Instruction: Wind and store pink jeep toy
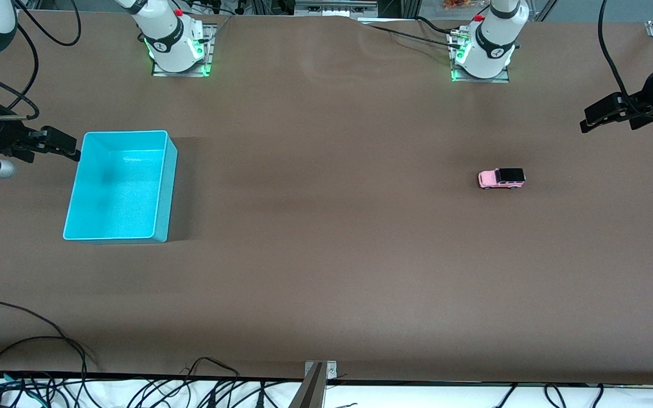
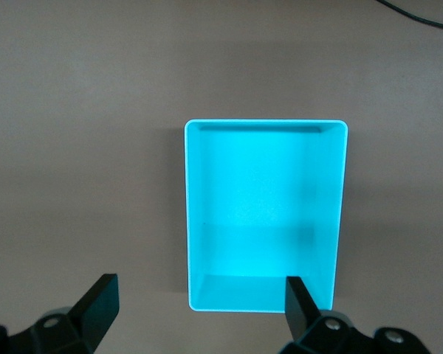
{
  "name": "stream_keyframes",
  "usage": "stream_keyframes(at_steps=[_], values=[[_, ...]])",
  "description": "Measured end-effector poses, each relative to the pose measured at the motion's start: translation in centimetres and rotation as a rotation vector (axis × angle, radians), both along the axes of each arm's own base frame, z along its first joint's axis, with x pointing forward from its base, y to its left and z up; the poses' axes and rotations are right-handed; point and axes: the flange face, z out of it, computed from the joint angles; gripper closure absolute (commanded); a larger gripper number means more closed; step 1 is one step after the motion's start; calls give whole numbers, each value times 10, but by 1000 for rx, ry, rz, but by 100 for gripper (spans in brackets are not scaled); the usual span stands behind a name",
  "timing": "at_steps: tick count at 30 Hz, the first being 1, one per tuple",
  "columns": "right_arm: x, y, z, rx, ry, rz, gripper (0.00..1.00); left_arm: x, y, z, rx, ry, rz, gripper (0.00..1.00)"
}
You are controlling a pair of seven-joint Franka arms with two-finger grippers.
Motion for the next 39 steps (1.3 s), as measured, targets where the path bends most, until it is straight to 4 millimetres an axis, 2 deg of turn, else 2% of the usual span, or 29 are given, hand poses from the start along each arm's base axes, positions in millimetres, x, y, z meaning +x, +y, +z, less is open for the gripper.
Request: stream_keyframes(at_steps=[27, 29, 36, 39], values=[[0, 0, 0, 0, 0, 0, 0, -2, 2, -5, 0, 16, 4, 0], [0, 0, 0, 0, 0, 0, 0, -4, 3, -15, 0, 42, 5, 0], [0, 0, 0, 0, 0, 0, 0, -8, 8, -69, 0, 114, 16, 0], [0, 0, 0, 0, 0, 0, 0, -12, 14, -85, -1, 129, 28, 0]])
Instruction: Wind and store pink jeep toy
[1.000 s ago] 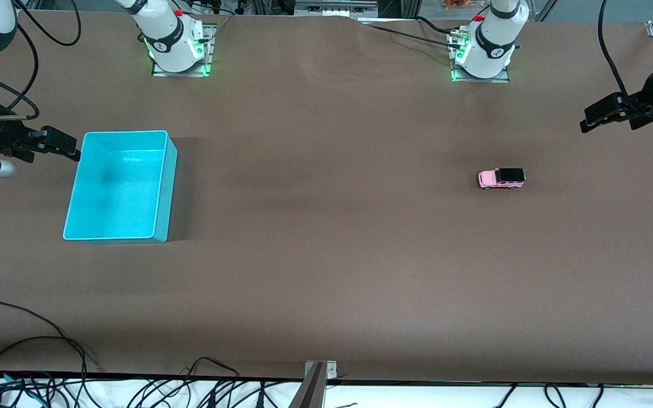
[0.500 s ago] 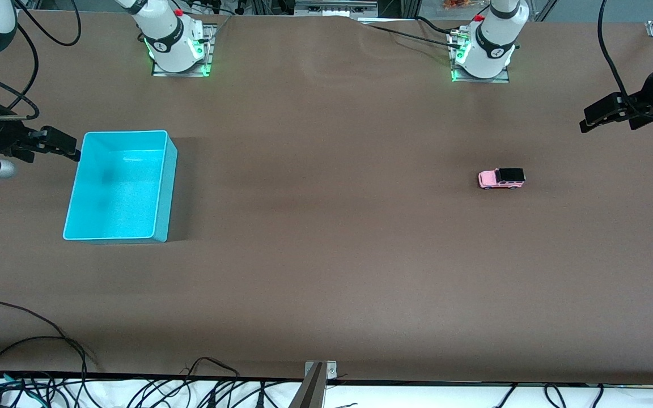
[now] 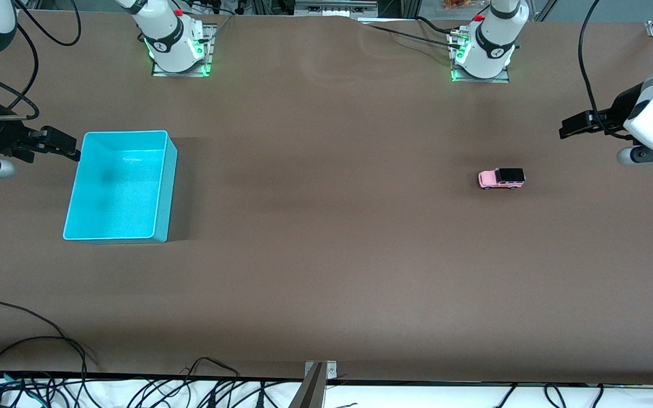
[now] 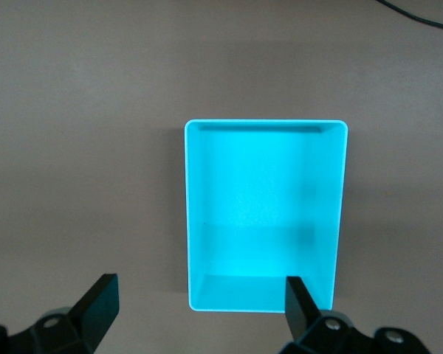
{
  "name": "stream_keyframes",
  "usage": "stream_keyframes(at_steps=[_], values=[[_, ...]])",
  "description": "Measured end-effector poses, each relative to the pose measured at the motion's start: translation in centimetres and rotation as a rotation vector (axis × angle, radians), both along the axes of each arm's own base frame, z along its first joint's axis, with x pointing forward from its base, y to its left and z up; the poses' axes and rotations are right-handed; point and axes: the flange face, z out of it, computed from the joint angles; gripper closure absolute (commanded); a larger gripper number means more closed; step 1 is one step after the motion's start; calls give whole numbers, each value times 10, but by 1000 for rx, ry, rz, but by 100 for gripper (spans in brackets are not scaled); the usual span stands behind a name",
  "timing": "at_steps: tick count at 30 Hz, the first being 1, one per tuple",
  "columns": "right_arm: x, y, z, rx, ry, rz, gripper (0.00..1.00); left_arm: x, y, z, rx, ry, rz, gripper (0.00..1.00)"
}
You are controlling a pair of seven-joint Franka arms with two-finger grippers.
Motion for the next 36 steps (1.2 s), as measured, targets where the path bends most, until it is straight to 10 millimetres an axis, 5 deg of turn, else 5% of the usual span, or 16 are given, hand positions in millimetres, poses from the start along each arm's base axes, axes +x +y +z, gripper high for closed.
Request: stream_keyframes(at_steps=[14, 21, 22, 36], values=[[0, 0, 0, 0, 0, 0, 0, -18, 17, -37, -3, 67, 32, 0], [0, 0, 0, 0, 0, 0, 0, -19, 16, -79, 0, 49, 36, 0], [0, 0, 0, 0, 0, 0, 0, -22, 17, -112, 4, 29, 40, 0], [0, 0, 0, 0, 0, -1, 0, -35, 19, -180, 29, -72, 33, 0]])
